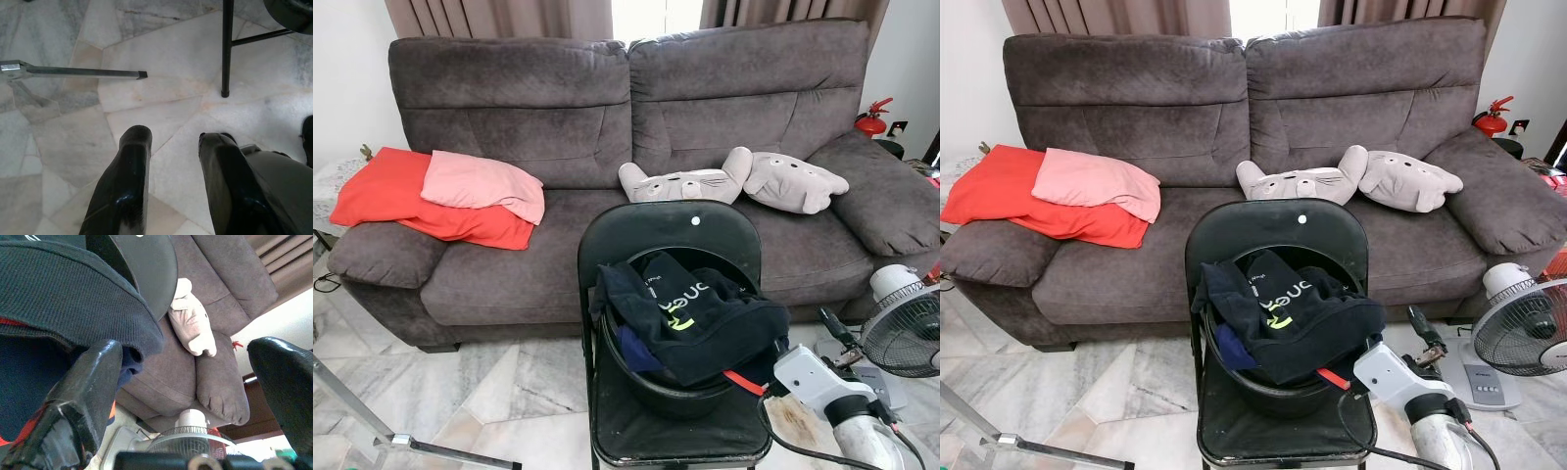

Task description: Hang hanger

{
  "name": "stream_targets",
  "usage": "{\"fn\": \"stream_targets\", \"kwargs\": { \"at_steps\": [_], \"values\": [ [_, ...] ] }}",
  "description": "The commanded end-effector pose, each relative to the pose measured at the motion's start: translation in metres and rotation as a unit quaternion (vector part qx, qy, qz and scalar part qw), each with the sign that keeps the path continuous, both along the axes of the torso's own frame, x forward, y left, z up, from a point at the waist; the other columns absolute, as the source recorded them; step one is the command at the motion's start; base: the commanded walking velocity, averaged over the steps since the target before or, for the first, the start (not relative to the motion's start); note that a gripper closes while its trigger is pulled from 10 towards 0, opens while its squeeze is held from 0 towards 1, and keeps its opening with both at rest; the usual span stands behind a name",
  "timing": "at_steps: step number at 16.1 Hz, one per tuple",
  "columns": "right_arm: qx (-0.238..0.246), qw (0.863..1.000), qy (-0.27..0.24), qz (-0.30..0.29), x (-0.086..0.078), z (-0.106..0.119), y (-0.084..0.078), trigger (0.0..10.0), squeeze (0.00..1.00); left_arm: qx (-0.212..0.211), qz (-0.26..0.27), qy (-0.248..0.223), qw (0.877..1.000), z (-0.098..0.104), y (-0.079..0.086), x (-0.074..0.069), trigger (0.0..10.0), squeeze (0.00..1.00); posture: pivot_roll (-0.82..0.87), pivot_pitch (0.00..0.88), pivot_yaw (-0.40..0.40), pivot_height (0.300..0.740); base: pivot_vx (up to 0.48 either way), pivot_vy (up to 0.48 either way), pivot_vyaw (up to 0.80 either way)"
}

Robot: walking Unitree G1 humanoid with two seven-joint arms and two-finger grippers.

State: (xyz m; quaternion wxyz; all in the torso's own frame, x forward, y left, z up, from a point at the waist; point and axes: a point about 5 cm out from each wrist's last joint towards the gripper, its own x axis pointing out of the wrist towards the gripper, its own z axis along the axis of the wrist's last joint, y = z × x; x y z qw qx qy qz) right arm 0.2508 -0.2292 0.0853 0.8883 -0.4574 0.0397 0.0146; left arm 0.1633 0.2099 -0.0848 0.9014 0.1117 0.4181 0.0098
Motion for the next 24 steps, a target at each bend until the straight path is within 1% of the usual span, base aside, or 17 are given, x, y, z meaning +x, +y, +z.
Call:
{"fn": "stream_targets", "kwargs": {
  "at_steps": [1, 2, 4, 9, 14, 20, 24],
  "values": [
    [0.002, 1.0, 0.004, 0.006, 0.001, -0.002, 0.0, 10.0, 0.0, -0.002, 0.001, 0.014, 1.0, -0.002, 0.002, -0.005, 10.0, 0.0, -0.08, 0.036, 0.056, 0.74, 0.0, 0.0, 0.0],
    [0.0, 1.0, 0.003, 0.007, 0.003, -0.001, 0.0, 10.0, 0.0, -0.003, 0.001, 0.015, 1.0, -0.002, 0.002, -0.005, 10.0, 0.0, -0.08, 0.036, 0.056, 0.74, 0.0, 0.0, 0.0],
    [-0.003, 1.0, 0.012, -0.015, 0.005, -0.002, -0.004, 10.0, 0.0, -0.004, -0.001, 0.017, 1.0, -0.002, 0.002, -0.005, 10.0, 0.0, -0.08, 0.035, 0.055, 0.74, 0.0, 0.0, 0.0],
    [0.008, 1.0, 0.019, -0.02, 0.0, -0.007, -0.002, 10.0, 0.0, -0.002, -0.003, 0.022, 1.0, -0.003, 0.003, -0.005, 10.0, 0.0, -0.08, 0.039, 0.058, 0.74, 0.0, 0.0, 0.0],
    [0.005, 0.999, 0.029, -0.033, 0.0, -0.009, -0.006, 10.0, 0.0, -0.006, -0.005, 0.026, 1.0, -0.003, 0.002, -0.006, 10.0, 0.0, -0.08, 0.037, 0.054, 0.74, 0.0, 0.0, 0.0],
    [0.003, 0.999, 0.022, -0.027, 0.011, -0.004, -0.007, 10.0, 0.0, -0.005, -0.004, 0.027, 1.0, -0.003, 0.002, -0.006, 10.0, 0.0, -0.08, 0.036, 0.054, 0.74, 0.0, 0.0, 0.0],
    [0.007, 1.0, 0.015, -0.008, 0.016, -0.001, -0.001, 10.0, 0.0, -0.005, -0.006, 0.028, 1.0, -0.003, 0.002, -0.006, 10.0, 0.0, -0.08, 0.037, 0.055, 0.74, 0.0, 0.0, 0.0]
  ]
}}
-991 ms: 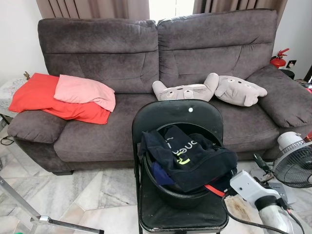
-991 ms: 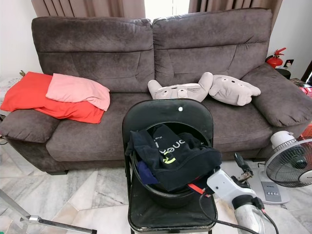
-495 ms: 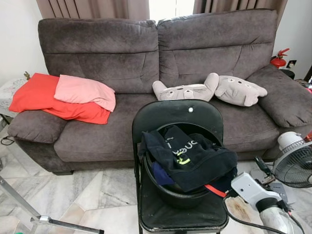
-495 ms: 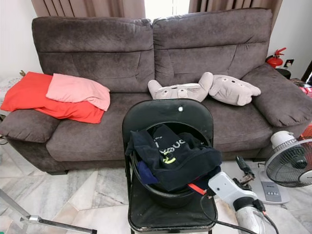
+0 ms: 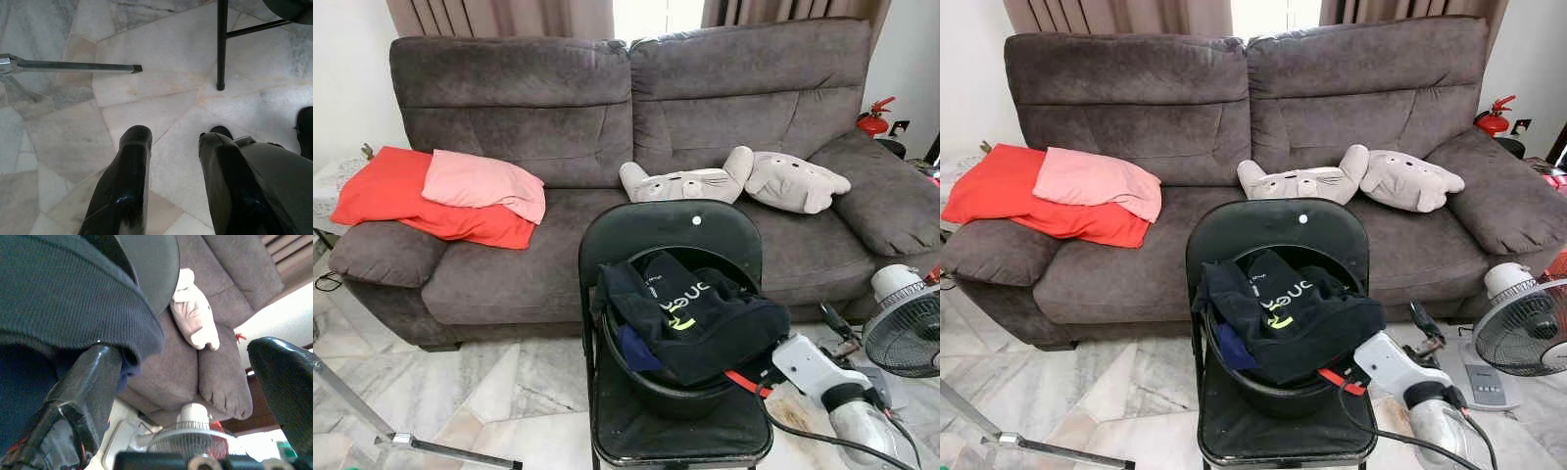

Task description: Hang hanger

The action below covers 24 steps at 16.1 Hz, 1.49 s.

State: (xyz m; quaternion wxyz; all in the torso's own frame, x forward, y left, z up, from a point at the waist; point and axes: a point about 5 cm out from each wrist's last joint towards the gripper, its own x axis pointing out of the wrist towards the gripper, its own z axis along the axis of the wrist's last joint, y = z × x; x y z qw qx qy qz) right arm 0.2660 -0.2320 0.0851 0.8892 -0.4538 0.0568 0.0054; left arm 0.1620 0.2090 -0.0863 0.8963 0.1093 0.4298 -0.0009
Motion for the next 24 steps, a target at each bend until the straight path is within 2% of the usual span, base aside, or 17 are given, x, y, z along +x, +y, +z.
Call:
{"fn": "stream_targets", "kwargs": {
  "at_steps": [1, 5, 8, 12, 18, 21, 24],
  "values": [
    [0.007, 1.0, -0.002, 0.018, 0.002, 0.001, 0.005, 10.0, 0.0, 0.002, 0.001, 0.014, 1.0, -0.002, 0.003, -0.004, 10.0, 0.0, -0.08, 0.037, 0.055, 0.74, 0.0, 0.0, 0.0],
    [0.005, 1.0, -0.008, 0.028, 0.003, 0.002, 0.009, 10.0, 0.0, 0.0, 0.001, 0.015, 1.0, -0.002, 0.003, -0.004, 10.0, 0.0, -0.07, 0.037, 0.054, 0.74, 0.0, 0.0, 0.0],
    [-0.009, 1.0, 0.005, 0.01, 0.005, -0.001, 0.002, 10.0, 0.0, -0.001, -0.001, 0.017, 1.0, -0.002, 0.003, -0.004, 10.0, 0.0, -0.08, 0.038, 0.057, 0.74, 0.0, 0.0, 0.0],
    [-0.015, 1.0, 0.0, 0.001, 0.012, 0.003, -0.005, 10.0, 0.0, -0.001, -0.003, 0.017, 1.0, -0.002, 0.003, -0.004, 10.0, 0.0, -0.08, 0.038, 0.061, 0.74, 0.0, 0.0, 0.0],
    [-0.019, 0.999, -0.021, 0.031, 0.026, 0.009, 0.004, 10.0, 0.0, -0.002, -0.005, 0.016, 1.0, -0.001, 0.003, -0.003, 10.0, 0.0, -0.07, 0.034, 0.064, 0.74, 0.0, 0.0, 0.0],
    [-0.032, 0.999, -0.03, 0.025, 0.031, 0.013, -0.003, 10.0, 0.0, -0.001, -0.007, 0.017, 1.0, -0.001, 0.003, -0.003, 10.0, 0.0, -0.07, 0.034, 0.066, 0.74, 0.0, 0.0, 0.0],
    [-0.046, 0.998, -0.032, -0.016, 0.039, 0.014, -0.014, 10.0, 0.0, -0.004, -0.011, 0.011, 1.0, 0.0, 0.003, 0.0, 10.0, 0.0, -0.07, 0.026, 0.069, 0.74, 0.0, 0.0, 0.0]
  ]
}}
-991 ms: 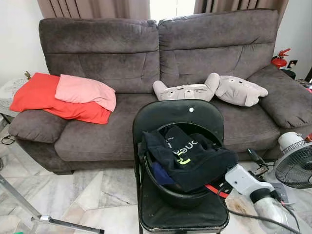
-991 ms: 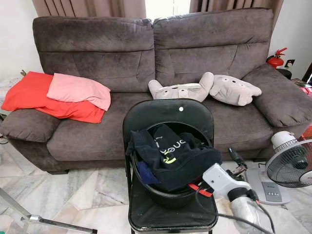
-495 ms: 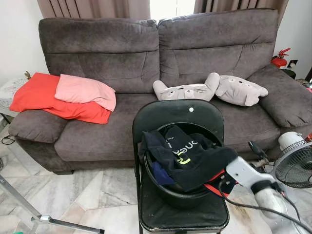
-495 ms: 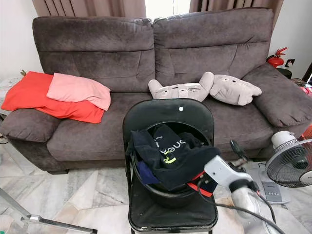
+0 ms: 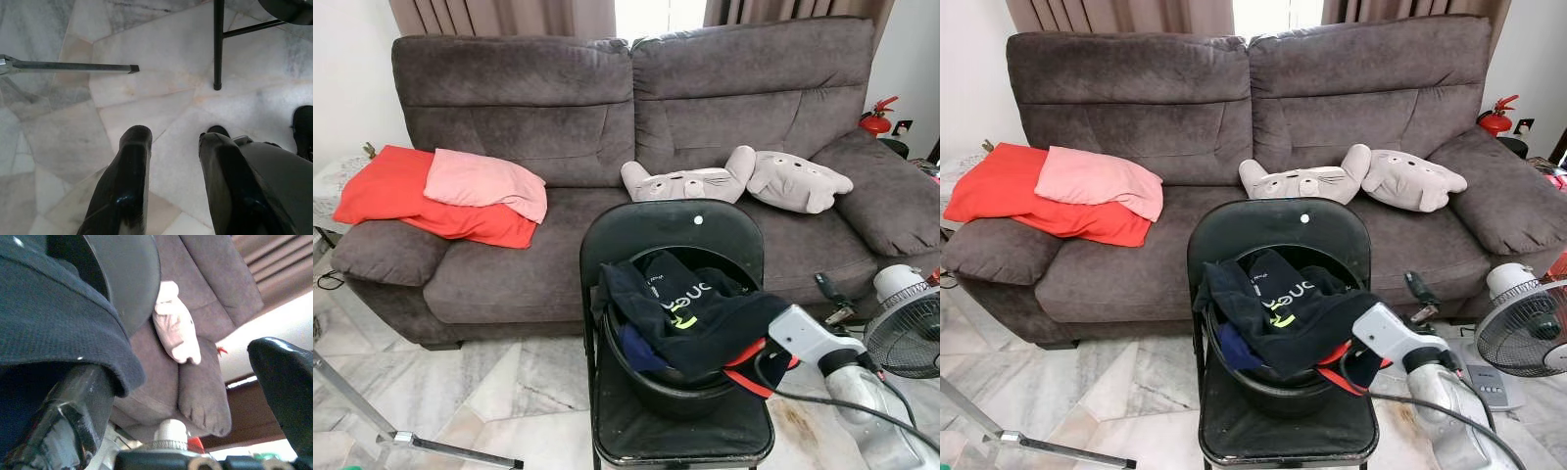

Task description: Hang hanger

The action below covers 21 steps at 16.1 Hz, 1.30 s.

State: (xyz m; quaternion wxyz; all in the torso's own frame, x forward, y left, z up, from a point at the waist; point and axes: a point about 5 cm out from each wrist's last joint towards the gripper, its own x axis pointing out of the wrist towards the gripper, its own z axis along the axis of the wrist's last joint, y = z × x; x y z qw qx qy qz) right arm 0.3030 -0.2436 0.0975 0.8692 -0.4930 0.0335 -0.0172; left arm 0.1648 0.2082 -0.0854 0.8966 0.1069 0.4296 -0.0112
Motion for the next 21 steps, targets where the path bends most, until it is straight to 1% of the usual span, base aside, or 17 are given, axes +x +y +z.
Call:
{"fn": "stream_targets", "kwargs": {
  "at_steps": [1, 2, 4, 5, 8, 9, 10, 11, 12, 13, 16, 18, 19, 20, 21],
  "values": [
    [0.009, 1.0, -0.007, -0.011, 0.004, 0.002, -0.001, 10.0, 0.0, -0.001, -0.01, -0.015, 1.0, 0.005, 0.001, 0.011, 10.0, 0.0, -0.07, 0.025, 0.069, 0.74, 0.0, 0.0, 0.0],
    [0.029, 0.999, -0.015, 0.01, 0.007, 0.005, 0.005, 10.0, 0.0, -0.006, -0.02, -0.046, 0.999, 0.014, -0.001, 0.028, 10.0, 0.0, -0.06, 0.022, 0.071, 0.74, 0.0, 0.0, 0.0],
    [0.031, 0.998, -0.016, 0.052, 0.01, 0.005, 0.017, 10.0, 0.0, -0.005, -0.021, -0.041, 0.999, 0.013, 0.0, 0.026, 10.0, 0.0, -0.06, 0.018, 0.071, 0.74, 0.0, 0.0, 0.0],
    [0.024, 0.998, -0.015, 0.059, 0.011, 0.004, 0.019, 10.0, 0.0, -0.004, -0.021, -0.04, 0.999, 0.013, 0.001, 0.026, 10.0, 0.0, -0.06, 0.013, 0.072, 0.74, 0.0, 0.0, 0.0],
    [0.014, 0.999, -0.007, 0.045, 0.015, 0.003, 0.015, 10.0, 0.0, -0.004, -0.024, -0.041, 0.999, 0.014, 0.0, 0.027, 10.0, 0.0, -0.06, 0.005, 0.074, 0.74, 0.0, 0.0, 0.0],
    [0.009, 0.999, 0.017, 0.028, 0.017, -0.001, 0.011, 10.0, 0.0, -0.005, -0.026, -0.042, 0.999, 0.014, -0.001, 0.027, 10.0, 0.0, -0.06, 0.004, 0.074, 0.74, 0.0, 0.0, 0.0],
    [0.008, 0.999, 0.037, 0.024, 0.017, -0.006, 0.009, 10.0, 0.0, -0.005, -0.027, -0.042, 0.999, 0.014, -0.001, 0.028, 10.0, 0.0, -0.06, 0.004, 0.074, 0.74, 0.0, 0.0, 0.0],
    [-0.002, 0.999, 0.024, 0.034, 0.017, -0.005, 0.011, 10.0, 0.0, -0.006, -0.028, -0.043, 0.999, 0.014, -0.002, 0.028, 10.0, 0.0, -0.06, 0.0, 0.076, 0.74, 0.0, 0.0, 0.0],
    [-0.007, 0.999, -0.006, 0.041, 0.019, 0.001, 0.013, 10.0, 0.0, -0.006, -0.029, -0.043, 0.999, 0.014, -0.002, 0.028, 10.0, 0.0, -0.06, 0.0, 0.075, 0.74, 0.0, 0.0, 0.0],
    [0.012, 0.998, -0.047, 0.042, 0.022, 0.012, 0.016, 10.0, 0.0, -0.006, -0.029, -0.044, 0.999, 0.014, -0.001, 0.028, 10.0, 0.0, -0.06, 0.003, 0.076, 0.74, 0.0, 0.0, 0.0],
    [0.007, 0.996, -0.061, 0.069, 0.025, 0.017, 0.024, 10.0, 0.0, -0.005, -0.026, -0.042, 0.999, 0.014, 0.001, 0.027, 10.0, 0.0, -0.05, 0.01, 0.075, 0.74, 0.0, 0.0, 0.0],
    [0.0, 0.997, -0.035, 0.065, 0.027, 0.009, 0.025, 10.0, 0.0, -0.004, -0.025, -0.041, 0.999, 0.014, 0.002, 0.027, 10.0, 0.0, -0.05, 0.013, 0.075, 0.74, 0.0, 0.0, 0.0],
    [-0.005, 0.999, 0.015, 0.048, 0.027, -0.005, 0.021, 10.0, 0.0, -0.003, -0.025, -0.041, 0.999, 0.014, 0.002, 0.027, 10.0, 0.0, -0.05, 0.015, 0.076, 0.74, 0.0, 0.0, 0.0],
    [0.01, 0.998, 0.024, 0.061, 0.026, -0.009, 0.025, 10.0, 0.0, -0.003, -0.024, -0.041, 0.999, 0.014, 0.002, 0.027, 10.0, 0.0, -0.04, 0.016, 0.075, 0.74, 0.0, 0.0, 0.0],
    [0.007, 0.998, 0.019, 0.062, 0.027, -0.008, 0.026, 10.0, 0.0, -0.003, -0.024, -0.041, 0.999, 0.014, 0.002, 0.027, 10.0, 0.0, -0.04, 0.016, 0.075, 0.74, 0.0, 0.0, 0.0]
  ]
}}
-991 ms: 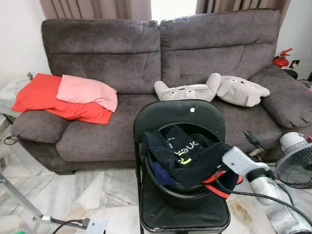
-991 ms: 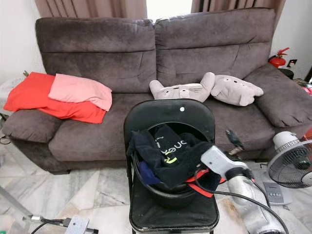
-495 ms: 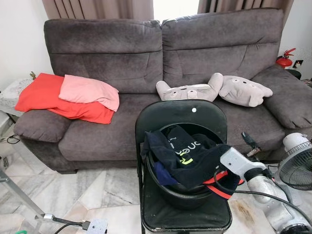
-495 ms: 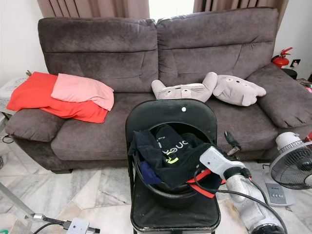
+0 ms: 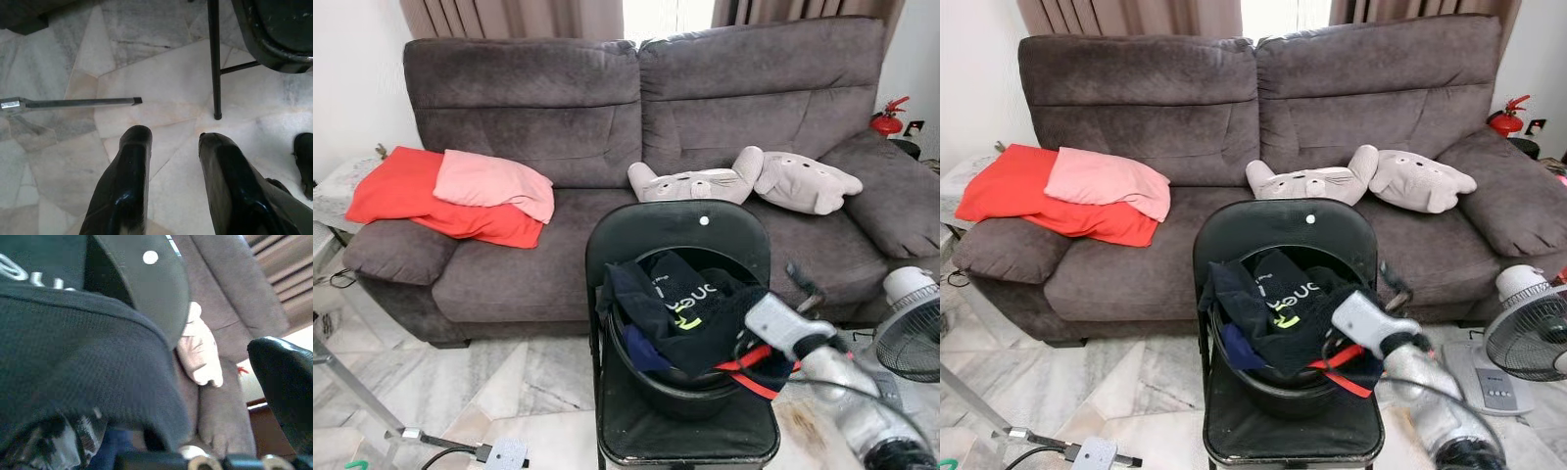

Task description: Hang hanger

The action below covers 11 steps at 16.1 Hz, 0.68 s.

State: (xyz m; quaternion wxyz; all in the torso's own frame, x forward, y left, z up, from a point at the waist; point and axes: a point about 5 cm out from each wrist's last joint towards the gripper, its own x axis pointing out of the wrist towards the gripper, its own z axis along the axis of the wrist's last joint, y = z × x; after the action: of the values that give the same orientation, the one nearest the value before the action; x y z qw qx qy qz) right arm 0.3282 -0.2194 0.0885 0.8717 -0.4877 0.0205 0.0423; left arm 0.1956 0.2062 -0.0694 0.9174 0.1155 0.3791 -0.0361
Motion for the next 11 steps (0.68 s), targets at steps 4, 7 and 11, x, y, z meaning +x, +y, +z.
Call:
{"fn": "stream_targets", "kwargs": {
  "at_steps": [4, 7, 11],
  "values": [
    [-0.001, 0.999, -0.006, 0.033, 0.009, 0.006, 0.011, 10.0, 0.0, 0.003, 0.007, 0.009, 1.0, -0.002, 0.004, -0.004, 10.0, 0.0, -0.04, 0.022, 0.077, 0.74, 0.0, 0.0, 0.0],
    [-0.009, 0.998, -0.007, 0.062, 0.014, 0.01, 0.017, 0.0, 0.0, 0.003, 0.009, 0.007, 1.0, -0.001, 0.005, -0.003, 10.0, 0.0, -0.04, 0.027, 0.076, 0.74, 0.0, 0.0, 0.0],
    [-0.015, 0.997, 0.013, 0.069, 0.012, 0.003, 0.019, 0.0, 0.0, 0.005, 0.009, 0.007, 1.0, -0.001, 0.006, -0.004, 10.0, 0.0, -0.04, 0.031, 0.077, 0.74, 0.0, 0.0, 0.0]
  ]
}}
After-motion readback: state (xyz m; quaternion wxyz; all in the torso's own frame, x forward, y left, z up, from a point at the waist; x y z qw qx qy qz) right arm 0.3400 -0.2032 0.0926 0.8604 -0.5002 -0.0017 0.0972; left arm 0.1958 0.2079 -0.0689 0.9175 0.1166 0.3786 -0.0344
